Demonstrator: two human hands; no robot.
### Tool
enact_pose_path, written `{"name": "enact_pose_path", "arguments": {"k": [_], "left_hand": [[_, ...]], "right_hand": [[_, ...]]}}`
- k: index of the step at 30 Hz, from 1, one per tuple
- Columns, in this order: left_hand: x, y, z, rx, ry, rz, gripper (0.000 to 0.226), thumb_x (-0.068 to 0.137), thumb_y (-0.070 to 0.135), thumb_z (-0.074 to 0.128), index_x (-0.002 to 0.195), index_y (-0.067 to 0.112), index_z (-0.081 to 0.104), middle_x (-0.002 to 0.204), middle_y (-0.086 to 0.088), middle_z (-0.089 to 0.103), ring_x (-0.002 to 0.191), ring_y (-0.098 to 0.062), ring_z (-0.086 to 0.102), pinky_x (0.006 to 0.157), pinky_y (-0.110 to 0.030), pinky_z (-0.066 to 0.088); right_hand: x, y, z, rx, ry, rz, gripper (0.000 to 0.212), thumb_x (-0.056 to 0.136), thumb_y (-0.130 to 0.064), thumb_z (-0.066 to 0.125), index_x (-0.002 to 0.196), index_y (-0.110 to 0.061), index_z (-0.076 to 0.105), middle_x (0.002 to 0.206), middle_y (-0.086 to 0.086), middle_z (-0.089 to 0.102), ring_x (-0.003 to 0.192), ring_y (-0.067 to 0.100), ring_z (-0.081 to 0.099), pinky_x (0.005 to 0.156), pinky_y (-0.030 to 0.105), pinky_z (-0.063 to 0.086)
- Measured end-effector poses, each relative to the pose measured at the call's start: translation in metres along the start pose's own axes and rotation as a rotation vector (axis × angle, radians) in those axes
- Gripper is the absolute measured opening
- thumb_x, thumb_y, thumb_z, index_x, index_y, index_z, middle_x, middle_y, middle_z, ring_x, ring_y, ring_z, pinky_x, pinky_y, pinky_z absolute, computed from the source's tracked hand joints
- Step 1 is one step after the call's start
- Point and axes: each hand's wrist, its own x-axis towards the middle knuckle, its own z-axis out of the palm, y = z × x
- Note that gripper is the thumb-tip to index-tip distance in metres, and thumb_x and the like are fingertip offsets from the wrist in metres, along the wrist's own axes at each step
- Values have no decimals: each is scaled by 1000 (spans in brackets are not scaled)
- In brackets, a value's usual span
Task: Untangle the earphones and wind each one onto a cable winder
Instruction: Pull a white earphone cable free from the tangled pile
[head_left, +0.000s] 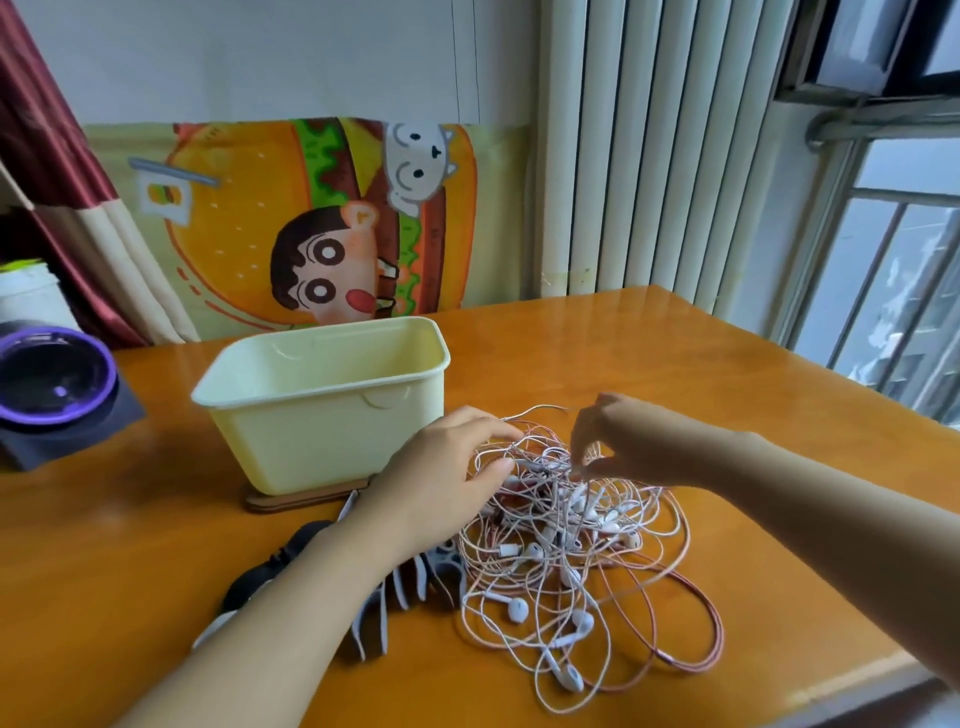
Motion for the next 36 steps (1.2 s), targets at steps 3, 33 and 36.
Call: {"name": "enact_pose_path", "arguments": {"k": [3,33,36], "left_hand": [[14,8,-9,-93,94,6,31,96,32,55,127,33,57,126,22,53,115,8,46,92,1,31],[16,-28,-114,-1004,726,-369,49,100,46,40,71,9,56,40,11,26,35,-4,25,57,-27,34],[16,-22,-117,-1206,706,-296,44,104,36,37,73,10,54,44,10,31,44,-6,28,74,-30,46]], "right_hand": [[8,0,-25,60,304,-31,19,89,-31,62,104,-24,70,99,-9,68,101,12,51,86,30,46],[10,11,-30,1319,649,666,32,98,-32,49,99,-6,68,54,-1,30,49,12,25,48,24,23],[7,9,-48,1300,574,687,57,100,-49,29,88,-9,68,57,2,42,55,14,34,55,27,30]]}}
